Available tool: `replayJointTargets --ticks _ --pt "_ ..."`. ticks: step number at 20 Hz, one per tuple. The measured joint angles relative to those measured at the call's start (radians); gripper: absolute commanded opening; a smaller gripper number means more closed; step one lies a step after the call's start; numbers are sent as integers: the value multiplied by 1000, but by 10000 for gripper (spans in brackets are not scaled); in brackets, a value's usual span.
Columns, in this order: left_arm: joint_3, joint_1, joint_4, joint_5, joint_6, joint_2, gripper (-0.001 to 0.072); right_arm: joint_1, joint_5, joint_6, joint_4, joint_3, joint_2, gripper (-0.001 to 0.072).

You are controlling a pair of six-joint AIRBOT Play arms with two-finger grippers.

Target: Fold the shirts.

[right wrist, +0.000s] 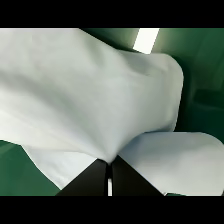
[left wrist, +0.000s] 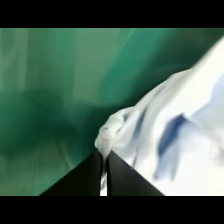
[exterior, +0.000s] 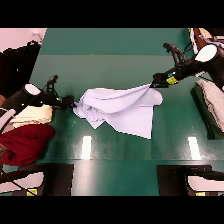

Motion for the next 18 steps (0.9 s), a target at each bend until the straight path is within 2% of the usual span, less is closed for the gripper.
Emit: replayJointTargets --ticks 6,12,18 --pt "299 101 -1 -56 -1 255 26 -108 31 -28 -3 196 120 14" --pt "614 131 4 -79 -1 520 26 -164 90 -35 -2 405 268 14" --pt "887 135 6 -124 -11 623 26 -172 121 -37 -6 512 411 14"
